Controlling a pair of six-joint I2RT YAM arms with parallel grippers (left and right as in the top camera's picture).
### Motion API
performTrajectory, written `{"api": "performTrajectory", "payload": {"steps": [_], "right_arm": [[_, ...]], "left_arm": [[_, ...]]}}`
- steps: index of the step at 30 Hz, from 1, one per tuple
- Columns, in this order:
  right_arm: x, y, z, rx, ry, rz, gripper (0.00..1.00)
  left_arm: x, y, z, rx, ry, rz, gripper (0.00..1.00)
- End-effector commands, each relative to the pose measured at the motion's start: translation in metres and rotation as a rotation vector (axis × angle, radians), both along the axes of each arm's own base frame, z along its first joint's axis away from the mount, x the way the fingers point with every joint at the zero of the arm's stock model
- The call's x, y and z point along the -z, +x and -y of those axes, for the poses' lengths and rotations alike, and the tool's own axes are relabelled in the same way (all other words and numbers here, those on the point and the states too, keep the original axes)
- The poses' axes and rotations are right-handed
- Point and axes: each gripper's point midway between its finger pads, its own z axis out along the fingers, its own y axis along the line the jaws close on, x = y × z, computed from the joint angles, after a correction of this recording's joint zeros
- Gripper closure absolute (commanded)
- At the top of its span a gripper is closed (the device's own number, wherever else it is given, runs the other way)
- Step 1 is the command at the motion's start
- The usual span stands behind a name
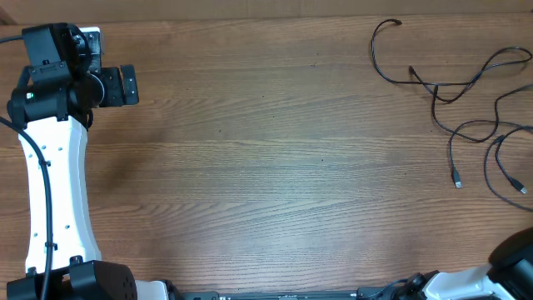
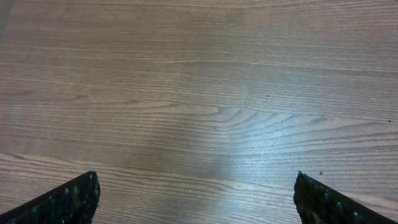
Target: Untangle cables
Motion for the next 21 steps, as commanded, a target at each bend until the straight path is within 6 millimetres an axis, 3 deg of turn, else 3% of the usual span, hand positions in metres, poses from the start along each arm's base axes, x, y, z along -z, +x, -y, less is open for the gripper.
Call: {"api": "performTrajectory", "payload": {"steps": [1,6,10,16,21], "right_arm": [[-0.049,0.024,-0.053,-0.161,-0.097,0.064,0.00],[-0.058,0.058,-0.129,-0.340,-0.096,0.069,0.00],[-0.056,0.084,-0.204,-0.510,-0.079,0.063,0.00],[-0.054,0.104,-0.310,-0.724,-0.102,0.054,0.00],[-0.052,0.107,-0.351,-0.738,-0.212,0.009,0.00]], "left_arm": [[-0.005,0.000,0.000,-0.010,-0.003,0.015,0.00],[-0.005,0.000,0.000,-0.010,-0.003,0.015,0.00],[-0.005,0.000,0.000,-0.010,-0.003,0.015,0.00],[-0.005,0.000,0.000,-0.010,-0.003,0.015,0.01],[-0.005,0.000,0.000,-0.010,-0.003,0.015,0.00]]}}
